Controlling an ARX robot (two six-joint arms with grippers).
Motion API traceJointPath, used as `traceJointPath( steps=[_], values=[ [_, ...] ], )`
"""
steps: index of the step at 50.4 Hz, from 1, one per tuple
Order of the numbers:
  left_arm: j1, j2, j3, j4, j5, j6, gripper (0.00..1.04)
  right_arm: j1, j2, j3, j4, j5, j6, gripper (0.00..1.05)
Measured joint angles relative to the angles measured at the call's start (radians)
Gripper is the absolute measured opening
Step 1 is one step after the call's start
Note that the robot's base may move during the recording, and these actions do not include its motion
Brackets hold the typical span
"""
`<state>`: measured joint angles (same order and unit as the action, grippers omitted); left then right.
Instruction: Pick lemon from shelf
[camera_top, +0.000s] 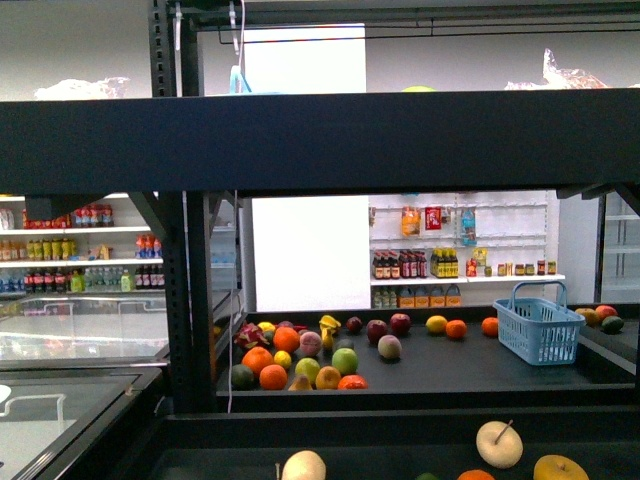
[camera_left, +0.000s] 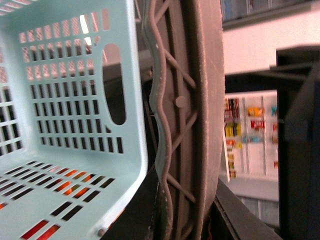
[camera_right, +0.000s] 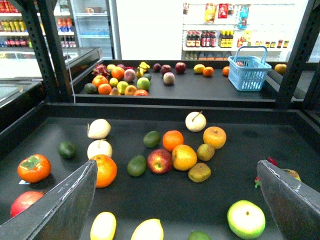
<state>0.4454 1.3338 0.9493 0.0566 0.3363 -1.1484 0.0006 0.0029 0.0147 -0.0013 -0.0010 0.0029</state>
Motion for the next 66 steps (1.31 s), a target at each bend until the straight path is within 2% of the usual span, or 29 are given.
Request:
traceJointPath(
  steps=[9, 14, 21, 29, 34, 50, 66],
  values=[
    [-0.105, -0.092, 0.03, -0.106, 0.097, 0.103, 0.15, 0.0, 0.0, 0.0, 0.0, 0.0, 0.0, 0.97],
    [-0.2, -0.125, 0.047, -0.157, 0.144, 0.198, 0.13, 0.0, 0.0, 0.0, 0.0, 0.0, 0.0, 0.97],
    [-0.369, -0.128, 0.047, -0.159, 0.135, 0.308, 0.11, 0.0, 0.0, 0.0, 0.0, 0.0, 0.0, 0.97],
    [-0.553, -0.118, 0.047, -0.102, 0.106, 0.323, 0.11, 0.0, 0.0, 0.0, 0.0, 0.0, 0.0, 0.97],
    [-0.636, -0.081, 0.047, -0.066, 0.104, 0.311, 0.11, 0.0, 0.0, 0.0, 0.0, 0.0, 0.0, 0.97],
    [-0.742, 0.073, 0.062, 0.032, 0.072, 0.312, 0.11, 0.0, 0.0, 0.0, 0.0, 0.0, 0.0, 0.97],
    [-0.811, 0.175, 0.102, 0.075, 0.125, 0.344, 0.11, 0.0, 0.0, 0.0, 0.0, 0.0, 0.0, 0.97]
  ],
)
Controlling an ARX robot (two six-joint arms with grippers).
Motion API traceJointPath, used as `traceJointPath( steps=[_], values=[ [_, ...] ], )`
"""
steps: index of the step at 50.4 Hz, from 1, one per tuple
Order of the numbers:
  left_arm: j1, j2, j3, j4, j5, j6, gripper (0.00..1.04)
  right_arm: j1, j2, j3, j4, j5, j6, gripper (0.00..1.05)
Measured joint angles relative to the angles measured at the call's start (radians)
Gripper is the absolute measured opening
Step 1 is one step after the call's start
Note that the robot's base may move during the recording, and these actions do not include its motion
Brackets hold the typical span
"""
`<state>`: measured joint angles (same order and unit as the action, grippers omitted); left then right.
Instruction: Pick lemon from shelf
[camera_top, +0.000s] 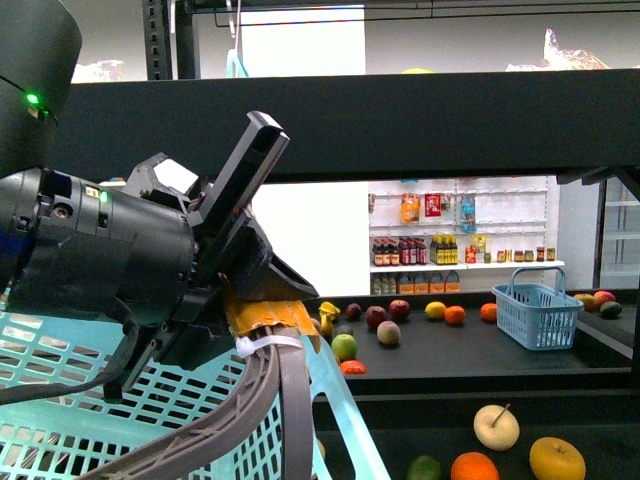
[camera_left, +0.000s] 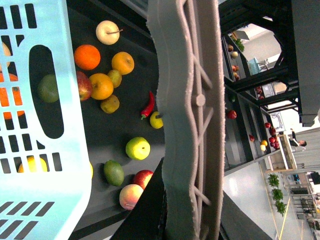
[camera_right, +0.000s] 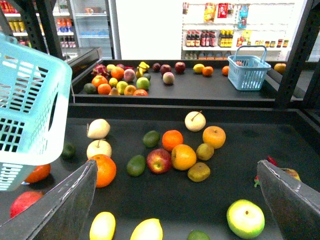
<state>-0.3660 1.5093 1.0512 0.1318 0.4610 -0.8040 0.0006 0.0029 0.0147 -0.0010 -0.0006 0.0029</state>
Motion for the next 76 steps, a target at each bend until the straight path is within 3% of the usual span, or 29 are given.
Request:
traceJointPath(
  steps=[24, 29, 31, 34, 38, 43, 61, 76],
  values=[
    [-0.04, 0.035, 0.01, 0.033, 0.014, 0.048, 0.11, 0.001, 0.001, 0.0, 0.0, 0.007, 0.0, 0.97],
    [-0.041, 0.035, 0.01, 0.033, 0.012, 0.048, 0.11, 0.109, 0.114, 0.006, 0.075, 0.413, -0.023, 0.97],
    [-0.04, 0.035, 0.01, 0.033, 0.009, 0.049, 0.11, 0.089, 0.207, 0.015, 0.119, 0.483, -0.019, 0.97],
    [-0.04, 0.035, 0.01, 0.033, 0.007, 0.052, 0.11, -0.005, 0.407, 0.048, 0.228, 0.402, 0.01, 0.97],
    [-0.04, 0.035, 0.01, 0.033, 0.008, 0.052, 0.11, -0.138, 0.785, 0.172, 0.366, 0.177, 0.07, 0.97],
    [-0.04, 0.035, 0.01, 0.033, 0.008, 0.052, 0.11, -0.163, 1.176, 0.339, 0.396, -0.01, 0.106, 0.97],
    [-0.041, 0.036, 0.01, 0.033, 0.01, 0.056, 0.11, -0.061, 1.931, 0.793, 0.339, -0.095, 0.059, 0.97],
    [-0.041, 0.036, 0.01, 0.033, 0.01, 0.056, 0.11, 0.008, 2.177, 0.9, 0.325, -0.085, 0.034, 0.97]
  ],
)
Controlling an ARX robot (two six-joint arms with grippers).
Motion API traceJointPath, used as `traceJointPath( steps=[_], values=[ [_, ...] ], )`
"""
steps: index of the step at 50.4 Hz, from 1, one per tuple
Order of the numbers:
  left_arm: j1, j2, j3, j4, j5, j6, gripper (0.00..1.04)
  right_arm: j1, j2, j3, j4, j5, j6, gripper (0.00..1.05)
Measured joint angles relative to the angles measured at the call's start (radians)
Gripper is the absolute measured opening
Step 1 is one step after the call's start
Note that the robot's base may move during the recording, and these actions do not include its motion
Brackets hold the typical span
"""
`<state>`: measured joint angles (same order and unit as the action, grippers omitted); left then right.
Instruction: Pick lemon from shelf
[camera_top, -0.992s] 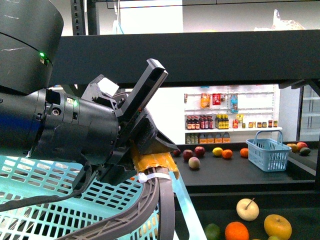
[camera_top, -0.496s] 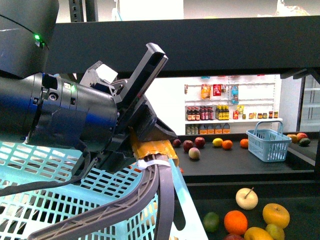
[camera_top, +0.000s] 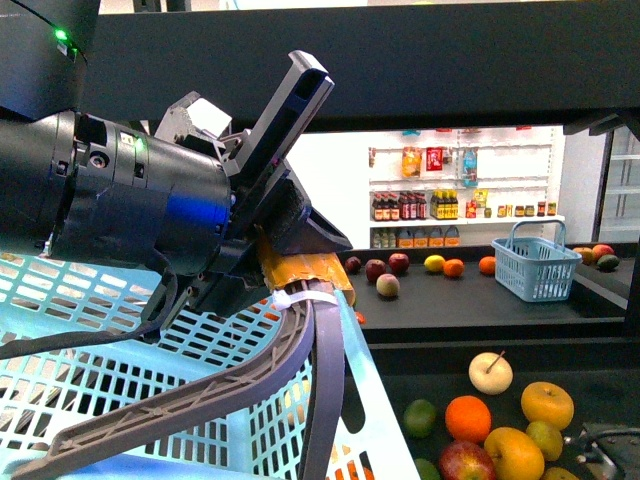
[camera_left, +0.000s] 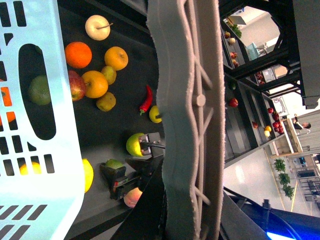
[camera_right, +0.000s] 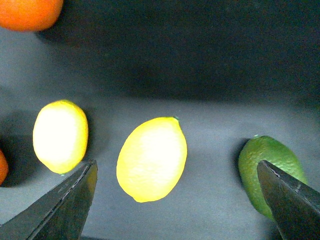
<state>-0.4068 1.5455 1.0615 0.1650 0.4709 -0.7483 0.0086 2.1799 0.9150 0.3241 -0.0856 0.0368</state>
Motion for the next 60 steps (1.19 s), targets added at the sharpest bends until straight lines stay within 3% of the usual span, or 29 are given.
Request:
traceJointPath(
  steps=[45, 54, 60],
  values=[
    [0.0, 0.0, 0.0, 0.0, 0.0, 0.0, 0.11, 0.092, 0.307, 0.193, -0.071, 0.097, 0.028, 0.97],
    [0.0, 0.0, 0.0, 0.0, 0.0, 0.0, 0.11, 0.093, 0.313, 0.198, -0.077, 0.098, 0.027, 0.72],
    [0.0, 0.0, 0.0, 0.0, 0.0, 0.0, 0.11, 0.096, 0.313, 0.2, -0.076, 0.101, 0.027, 0.69]
  ],
)
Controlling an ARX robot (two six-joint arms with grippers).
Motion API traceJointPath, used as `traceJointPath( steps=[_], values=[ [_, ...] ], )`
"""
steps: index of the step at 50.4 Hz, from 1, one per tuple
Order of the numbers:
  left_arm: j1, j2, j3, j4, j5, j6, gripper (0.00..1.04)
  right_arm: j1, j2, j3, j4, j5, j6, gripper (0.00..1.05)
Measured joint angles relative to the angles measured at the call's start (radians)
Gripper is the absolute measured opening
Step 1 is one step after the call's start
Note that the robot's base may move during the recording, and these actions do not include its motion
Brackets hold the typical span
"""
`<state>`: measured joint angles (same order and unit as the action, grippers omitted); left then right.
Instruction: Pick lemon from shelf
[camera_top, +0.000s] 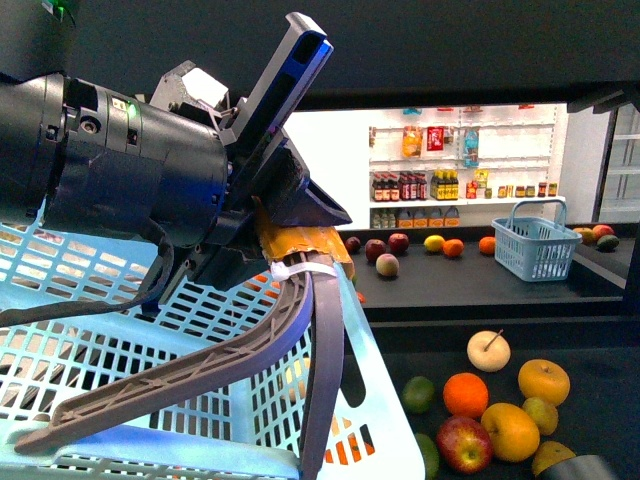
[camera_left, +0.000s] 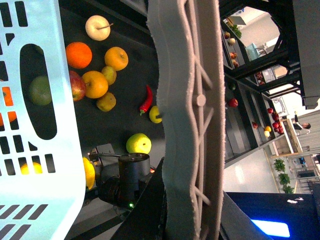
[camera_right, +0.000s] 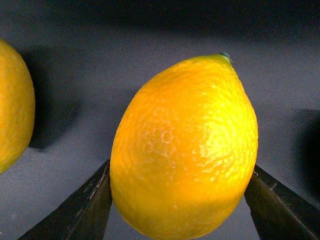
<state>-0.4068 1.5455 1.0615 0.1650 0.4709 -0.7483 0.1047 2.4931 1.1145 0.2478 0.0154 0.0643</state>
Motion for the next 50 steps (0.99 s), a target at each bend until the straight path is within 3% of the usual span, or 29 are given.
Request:
traceJointPath(
  steps=[19, 34, 50],
  values=[
    [0.0, 0.0, 0.0, 0.0, 0.0, 0.0, 0.11, -0.018, -0.16, -0.093, 0.048, 0.014, 0.008, 0.66],
    [0.0, 0.0, 0.0, 0.0, 0.0, 0.0, 0.11, -0.028, -0.612, -0.146, -0.01, -0.096, 0.008, 0.66],
    [0.0, 0.0, 0.0, 0.0, 0.0, 0.0, 0.11, 0.057, -0.861, -0.076, -0.11, -0.194, 0.089, 0.66]
  ],
)
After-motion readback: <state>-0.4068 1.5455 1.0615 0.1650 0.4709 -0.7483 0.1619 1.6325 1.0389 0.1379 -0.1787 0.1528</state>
